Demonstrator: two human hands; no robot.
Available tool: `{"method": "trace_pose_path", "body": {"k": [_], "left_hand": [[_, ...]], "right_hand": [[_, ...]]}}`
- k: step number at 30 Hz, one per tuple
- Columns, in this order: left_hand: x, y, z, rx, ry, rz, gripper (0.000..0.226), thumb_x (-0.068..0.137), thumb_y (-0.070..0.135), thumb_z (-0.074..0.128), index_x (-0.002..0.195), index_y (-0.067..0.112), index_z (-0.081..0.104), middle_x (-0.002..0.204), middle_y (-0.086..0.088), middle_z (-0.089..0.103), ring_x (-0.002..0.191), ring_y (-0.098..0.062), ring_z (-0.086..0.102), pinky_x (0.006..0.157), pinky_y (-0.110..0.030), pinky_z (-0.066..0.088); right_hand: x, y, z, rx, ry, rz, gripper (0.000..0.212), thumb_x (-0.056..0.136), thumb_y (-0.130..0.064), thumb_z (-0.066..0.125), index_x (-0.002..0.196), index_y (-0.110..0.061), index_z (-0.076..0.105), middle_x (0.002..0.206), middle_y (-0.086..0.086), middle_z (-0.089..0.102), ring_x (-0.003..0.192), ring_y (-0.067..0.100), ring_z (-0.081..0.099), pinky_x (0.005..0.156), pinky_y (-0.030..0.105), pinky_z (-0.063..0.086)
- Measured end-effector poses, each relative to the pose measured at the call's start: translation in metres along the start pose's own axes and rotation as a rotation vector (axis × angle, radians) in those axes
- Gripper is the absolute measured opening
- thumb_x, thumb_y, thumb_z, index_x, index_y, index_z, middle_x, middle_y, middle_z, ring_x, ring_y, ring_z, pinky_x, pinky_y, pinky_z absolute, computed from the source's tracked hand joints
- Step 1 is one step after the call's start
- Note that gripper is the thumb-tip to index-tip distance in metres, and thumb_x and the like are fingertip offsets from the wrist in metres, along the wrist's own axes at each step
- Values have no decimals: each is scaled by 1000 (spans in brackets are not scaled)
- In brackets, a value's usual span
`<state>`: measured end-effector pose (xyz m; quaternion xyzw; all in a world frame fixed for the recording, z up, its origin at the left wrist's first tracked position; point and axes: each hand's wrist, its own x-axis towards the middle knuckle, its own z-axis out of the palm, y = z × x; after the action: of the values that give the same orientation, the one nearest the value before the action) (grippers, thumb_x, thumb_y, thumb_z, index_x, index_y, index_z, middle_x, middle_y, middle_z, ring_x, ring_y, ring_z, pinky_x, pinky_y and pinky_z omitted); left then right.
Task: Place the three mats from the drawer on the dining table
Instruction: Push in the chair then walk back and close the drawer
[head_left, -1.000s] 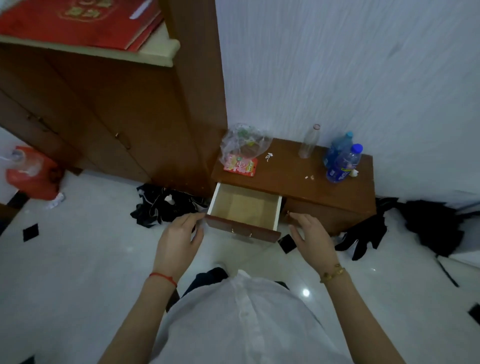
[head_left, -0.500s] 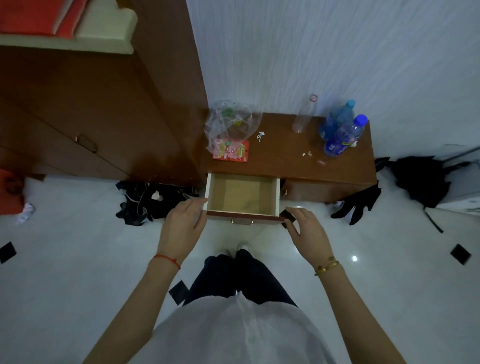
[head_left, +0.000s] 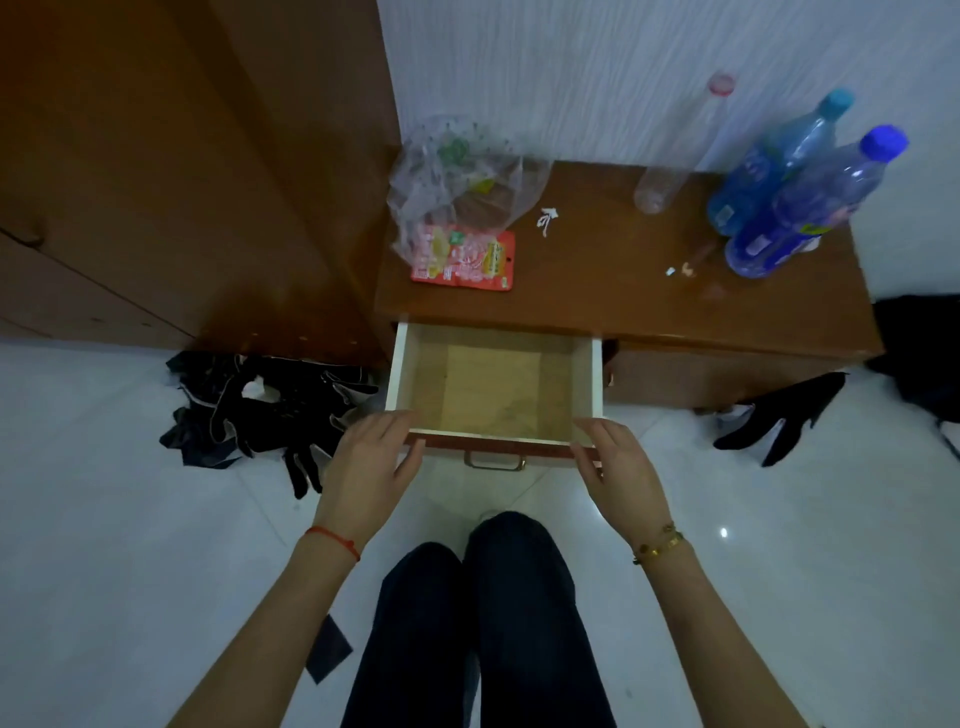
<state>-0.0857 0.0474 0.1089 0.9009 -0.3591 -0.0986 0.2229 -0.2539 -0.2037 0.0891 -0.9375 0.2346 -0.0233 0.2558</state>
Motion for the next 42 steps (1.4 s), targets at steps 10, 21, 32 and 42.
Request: {"method": "trace_pose_path", "body": {"k": [10,21,32,42], "left_hand": [[11,-90,157,78,169,167,41,91,44,55,117,12,62,111,-2,65,106,-21,59,97,-33,41],[24,-108,199,84,418,258,37,91,38,61,117,11,63,112,-3,66,107,-20,58,100,-33,41],[79,-112,207,64,580,310,36,90,32,65,117,9,64,113,-5,68,108,-19,60,102,-41,43],[138,-112,212,72,622,218,37,90,25,63,125,10,61,125,-7,64,122,-20,55,111,-37,36]], "right_hand": [[19,87,140,-110,191,-203,50,95,-50,46,119,-9,60,117,5,63,108,20,57,98,30,43],[35,109,174,-173,506,-376,37,91,-42,60,102,-7,66,101,6,68,92,22,61,85,31,46],[74,105,197,-113,788,-326,30,91,-21,65,118,-6,65,121,5,65,119,19,56,107,39,40],[135,110,195,-111,836,-260,40,92,-21,63,129,-8,56,133,6,57,133,18,44,115,39,31]]}}
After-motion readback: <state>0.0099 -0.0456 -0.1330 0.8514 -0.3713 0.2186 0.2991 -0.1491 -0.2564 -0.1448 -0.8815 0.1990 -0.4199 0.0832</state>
